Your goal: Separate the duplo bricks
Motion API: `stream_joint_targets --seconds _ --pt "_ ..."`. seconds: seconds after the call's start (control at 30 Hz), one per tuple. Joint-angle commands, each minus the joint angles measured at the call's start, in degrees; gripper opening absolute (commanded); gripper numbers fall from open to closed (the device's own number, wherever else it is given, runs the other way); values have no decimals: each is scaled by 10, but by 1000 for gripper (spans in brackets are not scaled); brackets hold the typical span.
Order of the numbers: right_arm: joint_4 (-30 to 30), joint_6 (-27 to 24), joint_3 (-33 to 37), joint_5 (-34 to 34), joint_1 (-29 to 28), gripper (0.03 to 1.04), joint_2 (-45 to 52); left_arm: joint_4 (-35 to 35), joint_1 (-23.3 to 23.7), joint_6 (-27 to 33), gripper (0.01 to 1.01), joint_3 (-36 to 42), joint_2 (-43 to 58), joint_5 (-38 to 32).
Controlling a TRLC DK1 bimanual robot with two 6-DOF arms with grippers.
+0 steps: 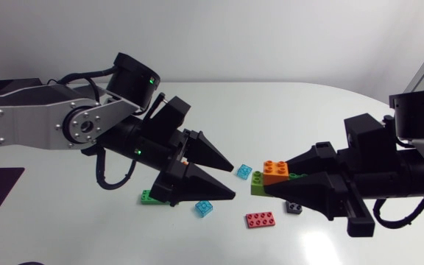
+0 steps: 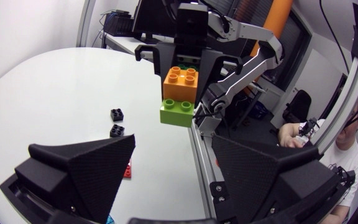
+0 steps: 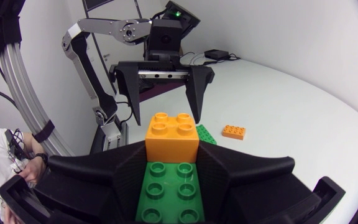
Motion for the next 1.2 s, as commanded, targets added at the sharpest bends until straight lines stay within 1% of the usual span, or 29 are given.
stream_joint_targets --seconds 0.0,0.27,0.33,0.43,0.73,0.87,0.93,1.0,1.07,1.1,1.13,1.17 --pt "-8 -10 -9 -14 5 295 9 -6 -10 12 851 18 12 10" --pt "-13 -5 -9 -29 17 295 15 -3 -37 13 836 18 12 11" --pt "-14 -4 -10 -30 17 295 13 -2 -43 13 811 21 12 11" --pt "-15 -4 -11 -37 17 295 12 -2 -52 12 807 25 12 11" --pt "-16 -4 -16 -40 18 295 5 1 -65 8 649 27 17 11" --pt "-19 -4 -16 -42 20 297 0 2 -70 7 644 25 17 10" --pt "-20 -4 -17 -42 21 295 0 6 -71 4 575 25 17 10" --pt "-20 -3 -18 -43 23 297 -3 9 -72 3 528 25 17 10" --pt "-21 -2 -19 -43 23 295 -5 12 -74 0 446 24 18 10" --pt "-21 -1 -20 -43 25 295 -7 19 -76 -5 379 23 18 9" --pt "-21 0 -20 -43 26 295 -7 24 -76 -9 344 23 18 9" --pt "-21 0 -21 -43 27 297 -9 25 -77 -11 343 23 18 9"
